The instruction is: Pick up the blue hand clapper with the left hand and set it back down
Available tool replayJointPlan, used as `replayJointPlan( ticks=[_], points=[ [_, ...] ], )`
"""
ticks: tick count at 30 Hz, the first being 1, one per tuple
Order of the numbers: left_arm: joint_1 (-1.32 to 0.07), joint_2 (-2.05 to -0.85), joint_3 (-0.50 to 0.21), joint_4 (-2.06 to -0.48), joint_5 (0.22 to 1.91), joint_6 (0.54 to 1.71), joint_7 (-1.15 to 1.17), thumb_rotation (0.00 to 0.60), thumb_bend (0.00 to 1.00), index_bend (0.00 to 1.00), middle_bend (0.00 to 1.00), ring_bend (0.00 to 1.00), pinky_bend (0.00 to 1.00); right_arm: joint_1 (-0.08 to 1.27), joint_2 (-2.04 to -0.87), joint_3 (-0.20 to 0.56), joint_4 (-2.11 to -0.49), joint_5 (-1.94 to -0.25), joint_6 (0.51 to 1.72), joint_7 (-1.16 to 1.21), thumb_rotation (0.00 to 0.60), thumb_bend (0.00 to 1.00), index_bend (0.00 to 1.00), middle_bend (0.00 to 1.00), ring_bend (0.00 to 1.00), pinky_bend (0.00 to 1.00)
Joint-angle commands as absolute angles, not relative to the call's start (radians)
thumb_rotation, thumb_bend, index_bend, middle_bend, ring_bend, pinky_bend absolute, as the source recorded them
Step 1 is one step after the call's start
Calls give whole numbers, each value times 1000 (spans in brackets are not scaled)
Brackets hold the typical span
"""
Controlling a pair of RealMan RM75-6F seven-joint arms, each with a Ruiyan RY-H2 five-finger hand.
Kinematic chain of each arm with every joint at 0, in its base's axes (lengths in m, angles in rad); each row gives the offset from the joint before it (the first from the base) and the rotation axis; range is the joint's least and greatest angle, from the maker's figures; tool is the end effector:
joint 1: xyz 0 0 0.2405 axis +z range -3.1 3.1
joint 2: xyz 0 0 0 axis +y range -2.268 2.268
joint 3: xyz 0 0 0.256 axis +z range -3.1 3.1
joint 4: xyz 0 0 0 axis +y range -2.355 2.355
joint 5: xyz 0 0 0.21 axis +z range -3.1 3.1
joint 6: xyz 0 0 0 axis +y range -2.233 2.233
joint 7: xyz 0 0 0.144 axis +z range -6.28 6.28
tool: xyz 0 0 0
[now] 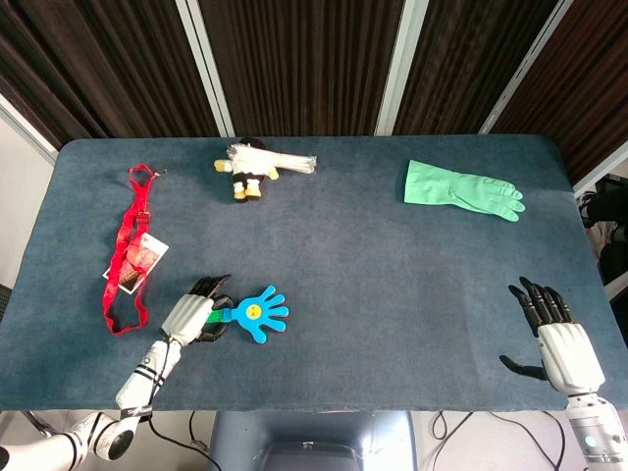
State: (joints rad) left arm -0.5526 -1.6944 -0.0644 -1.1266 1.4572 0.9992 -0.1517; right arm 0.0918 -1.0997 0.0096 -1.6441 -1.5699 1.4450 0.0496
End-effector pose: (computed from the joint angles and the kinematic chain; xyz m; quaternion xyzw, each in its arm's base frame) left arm -0.2338 0.3045 -0.0518 -0.7148 -0.4513 -0.3888 0.3665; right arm -0.3013 -0.1734 0.1477 0.6194 -0.4120 0.3955 0.5387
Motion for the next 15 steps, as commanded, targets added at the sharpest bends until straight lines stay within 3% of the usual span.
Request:
replayJointPlan(
  ticks=[1, 15],
  points=[
    [-556, -1699, -63, -1117, 1457, 999, -160, 600, 380, 441, 41, 0, 0, 92, -1100, 10, -1644, -1570, 1445, 48, 600, 149, 0, 0, 0, 0],
    [-554, -1724, -62, -1065, 1467, 1040, -222, 600, 381, 624, 138, 0, 0, 93, -1104, 11, -1640, -1566, 1442, 44, 600, 149, 0, 0, 0, 0]
  ],
)
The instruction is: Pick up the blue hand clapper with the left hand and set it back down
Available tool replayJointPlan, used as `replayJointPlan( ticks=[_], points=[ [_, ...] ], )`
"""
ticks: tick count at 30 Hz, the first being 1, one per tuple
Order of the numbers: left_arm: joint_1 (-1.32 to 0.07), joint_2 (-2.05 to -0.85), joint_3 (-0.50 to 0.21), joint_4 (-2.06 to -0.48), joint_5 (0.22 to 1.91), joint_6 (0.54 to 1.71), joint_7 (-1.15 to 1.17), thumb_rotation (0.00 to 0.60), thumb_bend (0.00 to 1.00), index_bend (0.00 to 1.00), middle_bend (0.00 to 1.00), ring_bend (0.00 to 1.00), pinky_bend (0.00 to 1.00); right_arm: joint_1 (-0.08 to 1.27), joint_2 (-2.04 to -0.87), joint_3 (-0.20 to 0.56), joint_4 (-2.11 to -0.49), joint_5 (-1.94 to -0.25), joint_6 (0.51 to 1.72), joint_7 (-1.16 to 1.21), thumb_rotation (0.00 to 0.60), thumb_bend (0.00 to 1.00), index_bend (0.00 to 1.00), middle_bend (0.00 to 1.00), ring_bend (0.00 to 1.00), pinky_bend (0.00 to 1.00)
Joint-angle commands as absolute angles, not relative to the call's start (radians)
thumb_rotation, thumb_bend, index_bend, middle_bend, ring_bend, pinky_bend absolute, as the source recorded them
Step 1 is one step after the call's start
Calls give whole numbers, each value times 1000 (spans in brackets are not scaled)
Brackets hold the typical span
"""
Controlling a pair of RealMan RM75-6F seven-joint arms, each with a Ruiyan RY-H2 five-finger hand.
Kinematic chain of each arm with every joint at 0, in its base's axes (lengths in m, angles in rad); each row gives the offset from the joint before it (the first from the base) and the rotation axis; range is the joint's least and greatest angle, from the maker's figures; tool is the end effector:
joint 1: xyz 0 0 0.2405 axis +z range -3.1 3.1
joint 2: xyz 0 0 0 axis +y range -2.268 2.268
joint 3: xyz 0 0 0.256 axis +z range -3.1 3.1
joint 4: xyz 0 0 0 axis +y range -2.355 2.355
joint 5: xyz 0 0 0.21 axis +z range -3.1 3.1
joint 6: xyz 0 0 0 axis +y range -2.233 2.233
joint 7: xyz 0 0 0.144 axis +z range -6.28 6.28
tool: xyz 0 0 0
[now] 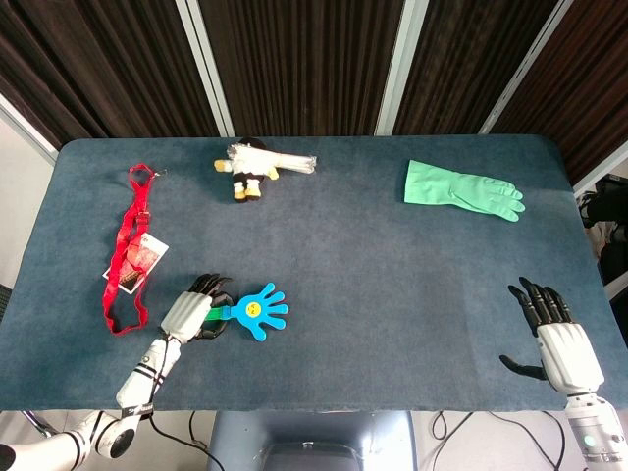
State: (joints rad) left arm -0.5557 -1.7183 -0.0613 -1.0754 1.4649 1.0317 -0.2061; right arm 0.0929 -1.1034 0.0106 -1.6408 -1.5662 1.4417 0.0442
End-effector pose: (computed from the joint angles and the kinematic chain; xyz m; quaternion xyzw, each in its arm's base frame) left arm -0.2362 0.3086 -0.0517 -0.7024 -0.4541 -0.4055 0.3687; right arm -0.3021 -0.1740 0.1467 0.6200 -0.4115 0.3931 0.5401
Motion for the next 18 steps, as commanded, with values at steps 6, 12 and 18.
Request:
replayJointPlan(
  ticks=[6, 12, 18],
  points=[
    [-548, -1742, -59, -1027, 1498, 1098, -286, 600, 392, 705, 204, 6, 0, 92, -1104, 10, -1641, -1569, 1443, 45, 600, 149, 0, 0, 0, 0],
    [-544, -1754, -60, -1001, 1505, 1123, -334, 600, 400, 746, 239, 26, 0, 93, -1104, 9, -1640, -1571, 1443, 46, 600, 149, 0, 0, 0, 0],
    [-533, -1782, -70, -956, 1515, 1180, -452, 600, 430, 803, 402, 207, 121, 92, -1103, 8, -1641, -1571, 1444, 49, 600, 149, 0, 0, 0, 0]
  ],
)
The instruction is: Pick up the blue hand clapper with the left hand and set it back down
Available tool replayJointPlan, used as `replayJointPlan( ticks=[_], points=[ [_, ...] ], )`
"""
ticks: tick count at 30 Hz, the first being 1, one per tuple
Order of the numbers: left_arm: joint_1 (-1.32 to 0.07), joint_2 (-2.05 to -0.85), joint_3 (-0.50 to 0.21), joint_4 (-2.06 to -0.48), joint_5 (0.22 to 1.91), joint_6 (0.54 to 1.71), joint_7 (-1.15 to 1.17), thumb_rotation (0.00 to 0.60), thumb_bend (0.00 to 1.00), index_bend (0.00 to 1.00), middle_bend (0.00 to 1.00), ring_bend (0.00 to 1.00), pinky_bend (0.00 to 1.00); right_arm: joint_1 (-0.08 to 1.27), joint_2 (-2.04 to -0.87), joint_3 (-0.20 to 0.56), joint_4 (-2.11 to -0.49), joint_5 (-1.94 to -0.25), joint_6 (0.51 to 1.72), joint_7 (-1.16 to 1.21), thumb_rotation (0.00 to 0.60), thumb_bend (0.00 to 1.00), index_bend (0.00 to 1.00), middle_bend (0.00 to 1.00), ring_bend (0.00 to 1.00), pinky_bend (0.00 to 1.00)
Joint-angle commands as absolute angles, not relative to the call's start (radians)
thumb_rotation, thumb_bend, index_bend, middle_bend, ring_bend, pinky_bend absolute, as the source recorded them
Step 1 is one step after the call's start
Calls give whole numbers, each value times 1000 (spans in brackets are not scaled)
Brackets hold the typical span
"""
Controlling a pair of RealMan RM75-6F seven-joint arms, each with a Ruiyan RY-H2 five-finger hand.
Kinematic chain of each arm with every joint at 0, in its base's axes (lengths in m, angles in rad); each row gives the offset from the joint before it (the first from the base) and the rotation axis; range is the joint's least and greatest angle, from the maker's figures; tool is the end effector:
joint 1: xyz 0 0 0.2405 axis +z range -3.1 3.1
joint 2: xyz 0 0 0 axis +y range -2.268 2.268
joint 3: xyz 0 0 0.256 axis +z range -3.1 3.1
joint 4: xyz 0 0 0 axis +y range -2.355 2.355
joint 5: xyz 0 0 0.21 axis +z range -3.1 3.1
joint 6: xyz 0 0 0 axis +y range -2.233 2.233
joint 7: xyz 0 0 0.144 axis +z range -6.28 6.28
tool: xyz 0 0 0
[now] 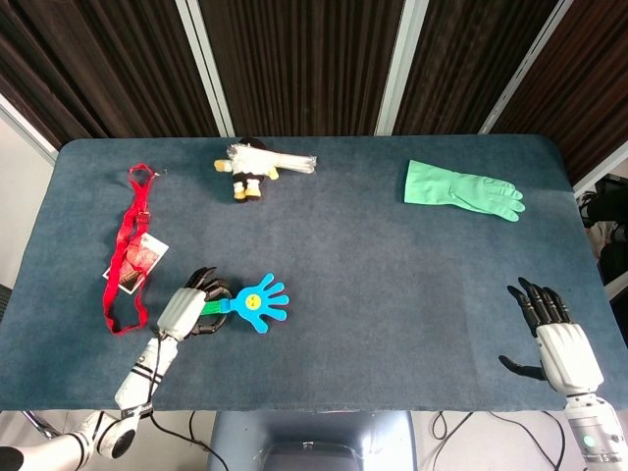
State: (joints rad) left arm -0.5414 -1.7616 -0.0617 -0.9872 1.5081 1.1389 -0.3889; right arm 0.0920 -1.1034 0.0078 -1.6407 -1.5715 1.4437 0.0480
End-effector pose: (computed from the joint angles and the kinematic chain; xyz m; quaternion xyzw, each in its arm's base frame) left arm -0.2378 0.3109 -0.0463 -0.6567 -0.4727 -0.4703 0.3522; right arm -0.3017 -0.1731 0.1463 0.6208 -0.4120 0.3944 0.5379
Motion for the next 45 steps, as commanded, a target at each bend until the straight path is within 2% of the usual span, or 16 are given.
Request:
replayJointPlan(
  ticks=[1, 3, 5, 12, 16, 25, 30, 32, 37, 41, 45],
  points=[
    [-530, -1788, -73, -946, 1517, 1193, -470, 600, 443, 814, 466, 280, 179, 92, -1103, 8, -1641, -1571, 1443, 49, 600, 149, 0, 0, 0, 0],
    [-527, -1800, -76, -922, 1519, 1209, -493, 600, 465, 836, 592, 422, 300, 92, -1102, 8, -1641, -1571, 1443, 51, 600, 149, 0, 0, 0, 0],
    [-528, -1803, -72, -908, 1520, 1207, -517, 600, 468, 847, 663, 501, 400, 93, -1103, 8, -1640, -1570, 1441, 50, 600, 149, 0, 0, 0, 0],
    [-528, -1811, -67, -881, 1533, 1227, -557, 600, 472, 851, 715, 588, 792, 93, -1104, 9, -1640, -1567, 1439, 48, 600, 149, 0, 0, 0, 0],
    [-526, -1815, -68, -870, 1539, 1247, -576, 600, 485, 859, 772, 684, 912, 94, -1105, 8, -1639, -1566, 1437, 47, 600, 149, 0, 0, 0, 0],
    [-522, -1812, -60, -879, 1569, 1307, -715, 600, 487, 870, 854, 816, 997, 94, -1107, 6, -1639, -1566, 1434, 42, 600, 148, 0, 0, 0, 0],
    [-522, -1756, -60, -974, 1577, 1322, -868, 600, 490, 884, 890, 967, 1000, 98, -1106, 4, -1639, -1565, 1424, 42, 600, 149, 0, 0, 0, 0],
    [-523, -1716, -64, -1033, 1581, 1330, -930, 600, 491, 888, 896, 994, 1000, 99, -1103, 2, -1641, -1565, 1420, 44, 600, 149, 0, 0, 0, 0],
    [-527, -1572, -96, -1257, 1570, 1341, -1106, 600, 490, 891, 899, 1000, 1000, 98, -1101, 2, -1644, -1566, 1422, 46, 600, 149, 0, 0, 0, 0],
    [-551, -1429, -112, -1446, 1552, 1270, -1319, 600, 490, 892, 899, 1000, 1000, 101, -1100, -2, -1645, -1566, 1411, 43, 600, 149, 0, 0, 0, 0],
    [-570, -1391, -91, -1455, 1576, 1224, -1357, 600, 490, 894, 899, 1000, 1000, 103, -1100, -5, -1647, -1566, 1405, 42, 600, 149, 0, 0, 0, 0]
  ],
)
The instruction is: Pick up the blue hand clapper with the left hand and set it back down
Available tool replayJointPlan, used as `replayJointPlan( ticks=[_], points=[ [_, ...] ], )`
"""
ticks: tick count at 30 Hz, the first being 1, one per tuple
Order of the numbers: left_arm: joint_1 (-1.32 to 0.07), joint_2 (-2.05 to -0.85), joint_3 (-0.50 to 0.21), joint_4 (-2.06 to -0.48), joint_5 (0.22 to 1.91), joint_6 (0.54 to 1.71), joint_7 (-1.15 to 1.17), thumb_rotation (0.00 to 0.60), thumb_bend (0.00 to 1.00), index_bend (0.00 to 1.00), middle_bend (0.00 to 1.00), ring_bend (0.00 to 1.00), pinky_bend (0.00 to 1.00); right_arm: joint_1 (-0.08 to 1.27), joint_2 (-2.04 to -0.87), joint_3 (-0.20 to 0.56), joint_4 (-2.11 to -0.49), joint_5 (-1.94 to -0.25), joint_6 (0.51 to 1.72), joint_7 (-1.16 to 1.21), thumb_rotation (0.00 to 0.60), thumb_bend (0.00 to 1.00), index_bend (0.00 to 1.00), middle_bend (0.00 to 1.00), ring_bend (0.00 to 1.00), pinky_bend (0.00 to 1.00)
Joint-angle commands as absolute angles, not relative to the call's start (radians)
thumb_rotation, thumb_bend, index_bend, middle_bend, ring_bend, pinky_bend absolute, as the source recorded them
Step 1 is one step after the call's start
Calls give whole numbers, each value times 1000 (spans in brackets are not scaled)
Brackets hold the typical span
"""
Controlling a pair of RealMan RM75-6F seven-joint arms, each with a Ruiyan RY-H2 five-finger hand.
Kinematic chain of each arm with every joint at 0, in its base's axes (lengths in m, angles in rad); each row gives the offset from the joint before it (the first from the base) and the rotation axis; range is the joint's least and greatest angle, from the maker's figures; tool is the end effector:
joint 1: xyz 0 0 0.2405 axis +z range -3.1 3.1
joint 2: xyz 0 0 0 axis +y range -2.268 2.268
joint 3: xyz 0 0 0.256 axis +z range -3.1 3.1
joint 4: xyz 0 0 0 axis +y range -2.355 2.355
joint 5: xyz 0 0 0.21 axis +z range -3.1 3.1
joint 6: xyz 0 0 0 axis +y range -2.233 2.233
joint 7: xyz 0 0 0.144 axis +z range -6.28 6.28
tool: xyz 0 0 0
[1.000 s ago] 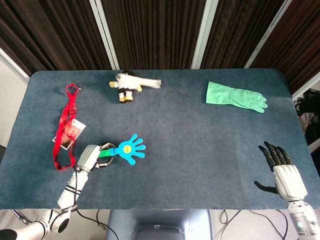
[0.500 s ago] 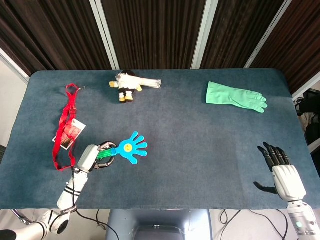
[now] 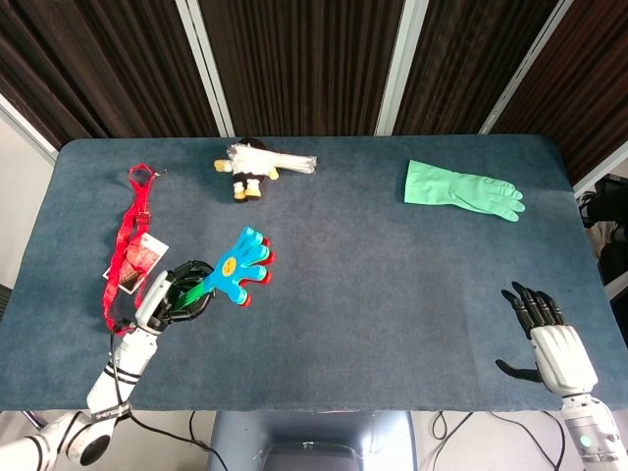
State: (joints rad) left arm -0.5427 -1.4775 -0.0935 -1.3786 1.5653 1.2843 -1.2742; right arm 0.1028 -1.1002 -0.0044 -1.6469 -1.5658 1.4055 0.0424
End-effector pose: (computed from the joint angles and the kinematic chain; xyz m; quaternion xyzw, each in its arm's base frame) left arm -0.1953 0.3052 0.0379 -0.3851 -0.6643 -0.6394 0.0385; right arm -0.3028 -0.1730 0.1405 0.6308 -0.4231 0.3795 0.5283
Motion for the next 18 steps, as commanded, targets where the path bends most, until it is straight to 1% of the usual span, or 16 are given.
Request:
replayJointPlan(
  ticks=[1, 2, 4, 5, 6, 7, 11, 14, 16, 18],
  points=[
    [-570, -1392, -89, -1452, 1578, 1224, -1355, 600, 489, 895, 899, 1000, 1000, 103, -1100, -5, -1647, -1566, 1405, 42, 600, 149, 0, 0, 0, 0],
    [-573, -1398, -80, -1435, 1589, 1219, -1330, 600, 489, 897, 900, 1000, 1000, 103, -1099, -5, -1648, -1565, 1405, 42, 600, 149, 0, 0, 0, 0],
    [-570, -1455, -49, -1350, 1617, 1218, -1176, 600, 487, 900, 904, 1000, 1000, 102, -1098, -5, -1650, -1565, 1405, 43, 600, 149, 0, 0, 0, 0],
    [-580, -1549, 41, -1207, 1695, 1153, -914, 600, 487, 901, 906, 1000, 1000, 102, -1099, -5, -1649, -1563, 1404, 40, 600, 149, 0, 0, 0, 0],
    [-572, -1611, 59, -1145, 1698, 1137, -841, 600, 487, 901, 907, 1000, 1000, 103, -1099, -7, -1650, -1563, 1402, 40, 600, 149, 0, 0, 0, 0],
    [-562, -1662, 70, -1100, 1691, 1128, -820, 600, 487, 901, 907, 1000, 1000, 103, -1098, -8, -1651, -1565, 1401, 42, 600, 149, 0, 0, 0, 0],
    [-556, -1748, 78, -969, 1685, 1121, -772, 600, 487, 901, 906, 1000, 1000, 102, -1093, -9, -1653, -1570, 1405, 52, 600, 149, 0, 0, 0, 0],
    [-557, -1776, 67, -898, 1698, 1172, -719, 600, 487, 900, 906, 1000, 1000, 100, -1088, -9, -1654, -1573, 1409, 60, 600, 149, 0, 0, 0, 0],
    [-563, -1763, 45, -912, 1697, 1214, -739, 600, 487, 900, 907, 1000, 1000, 100, -1086, -10, -1654, -1574, 1412, 63, 600, 149, 0, 0, 0, 0],
    [-574, -1707, -2, -1000, 1683, 1277, -824, 600, 486, 901, 908, 1000, 1000, 99, -1083, -11, -1655, -1578, 1413, 66, 600, 149, 0, 0, 0, 0]
  ],
)
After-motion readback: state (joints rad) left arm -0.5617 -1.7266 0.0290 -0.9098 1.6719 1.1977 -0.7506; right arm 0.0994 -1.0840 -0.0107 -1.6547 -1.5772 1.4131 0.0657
